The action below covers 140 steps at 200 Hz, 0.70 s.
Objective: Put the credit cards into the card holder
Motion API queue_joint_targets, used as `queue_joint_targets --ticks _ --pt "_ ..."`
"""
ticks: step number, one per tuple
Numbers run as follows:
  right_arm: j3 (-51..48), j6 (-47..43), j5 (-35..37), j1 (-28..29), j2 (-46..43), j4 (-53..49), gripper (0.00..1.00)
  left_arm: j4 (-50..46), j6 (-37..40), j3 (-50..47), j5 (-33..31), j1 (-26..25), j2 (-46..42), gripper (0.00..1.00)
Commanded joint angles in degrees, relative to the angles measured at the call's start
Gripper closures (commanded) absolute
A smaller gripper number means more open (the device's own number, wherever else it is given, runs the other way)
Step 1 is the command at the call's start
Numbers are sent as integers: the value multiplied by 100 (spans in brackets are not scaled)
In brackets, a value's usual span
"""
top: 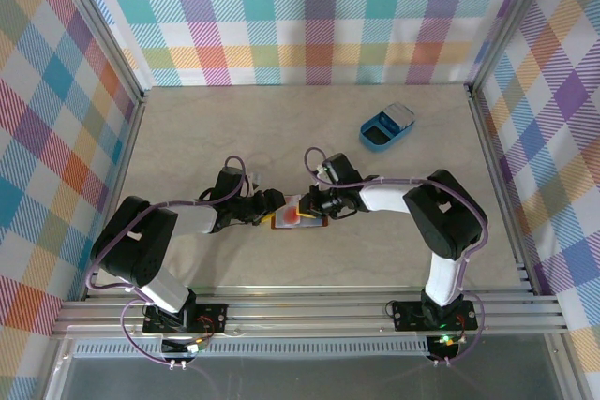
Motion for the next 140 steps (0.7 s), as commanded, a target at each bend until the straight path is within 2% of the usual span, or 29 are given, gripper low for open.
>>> queue_joint_targets --ticks 1,97,120,140 --pt "29 196 126 148 230 40 100 392 -7 10 -40 -169 284 39" --pt "322 444 214 347 440 150 100 586 -151 -54 22 -187 293 42" --pt "303 370 337 355 214 -21 86 617 -221 -113 -74 -187 244 43" --pt "346 151 566 339 -180 -576 72 604 -243 -151 -177 -187 186 44"
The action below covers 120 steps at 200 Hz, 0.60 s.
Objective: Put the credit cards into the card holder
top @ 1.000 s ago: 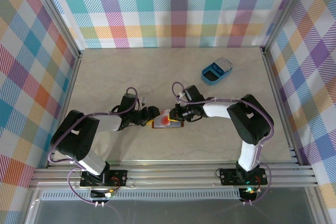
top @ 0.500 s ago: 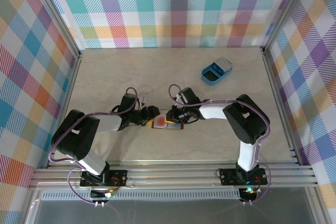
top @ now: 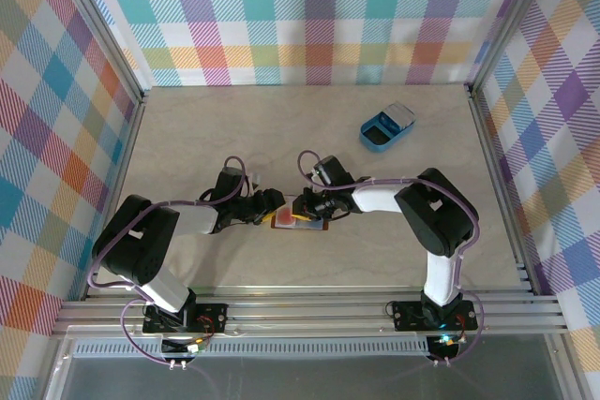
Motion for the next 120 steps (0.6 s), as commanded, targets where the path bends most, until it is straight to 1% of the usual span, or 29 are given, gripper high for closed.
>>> queue_joint_targets --ticks 1,34,47,60,87,109,120 --pt "147 -199 256 91 -442 -558 71 368 -47 -103 -111 -178 125 44" --pt "170 -466 868 -115 -1170 -1678 59 402 -47 -107 -121 -178 10 44" --pt "205 -592 1236 -198 -1410 -2238 55 403 -24 -107 -137 -178 -136 43" --pt "232 -750 1703 -255 -1614 -2703 52 292 37 -86 -193 -178 -309 42" --pt "299 -932 2465 -350 -1755 -3460 50 -530 321 110 -566 -178 -694 40" --pt "505 -1054 2685 -332 -1595 -3920 49 -1461 731 408 -1043 -286 -896 40" --pt "614 -1106 2794 -261 -1476 -4054 48 -1730 876 526 -1185 -355 -911 40"
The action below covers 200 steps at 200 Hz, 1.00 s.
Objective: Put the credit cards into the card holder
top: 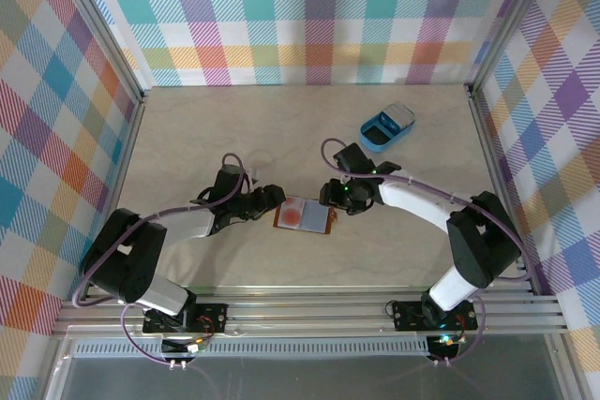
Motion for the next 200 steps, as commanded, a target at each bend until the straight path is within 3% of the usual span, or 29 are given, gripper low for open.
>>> queue_joint_targets --ticks 1,56,86,121,148,200 --pt "320 -293 559 109 213 -870 48 -1009 526 347 -540 -151 -170 40" --pt "652 -435 422 239 833 -940 49 -1243 562 564 -703 -265 173 38" --pt "612 -512 381 220 853 -854 79 -1290 579 699 -672 -330 361 38" --pt "560 -661 413 136 814 -866 100 -1417 699 855 -634 -366 501 36" --pt "547 -916 366 81 862 -810 100 -1440 804 941 -601 -391 560 34" --pt "538 -1029 130 13 960 -663 100 -2284 1096 1241 -1409 -514 468 30"
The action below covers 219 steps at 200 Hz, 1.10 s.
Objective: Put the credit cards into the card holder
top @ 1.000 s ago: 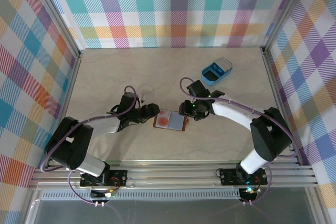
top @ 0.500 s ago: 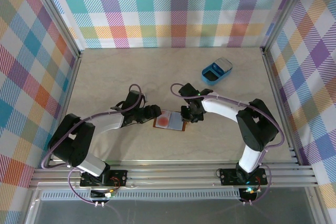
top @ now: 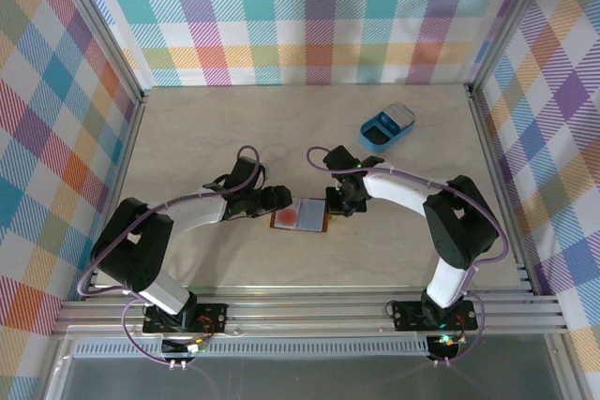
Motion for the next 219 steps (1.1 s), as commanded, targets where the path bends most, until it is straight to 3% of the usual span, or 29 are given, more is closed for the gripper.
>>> queue_joint_targets --ticks 1,51,170,219 --pt "11 -147 -189 -50 91 56 100 -541 249 186 -480 -104 -50 30" --pt "29 -132 -337 -54 105 118 100 -408 242 198 -336 -170 130 22" --pt "4 -49 -571 -69 245 305 100 266 -28 31 284 -210 212 27" --pt "-36 -21 -617 -113 254 394 100 318 -346 -7 385 -219 -302 28"
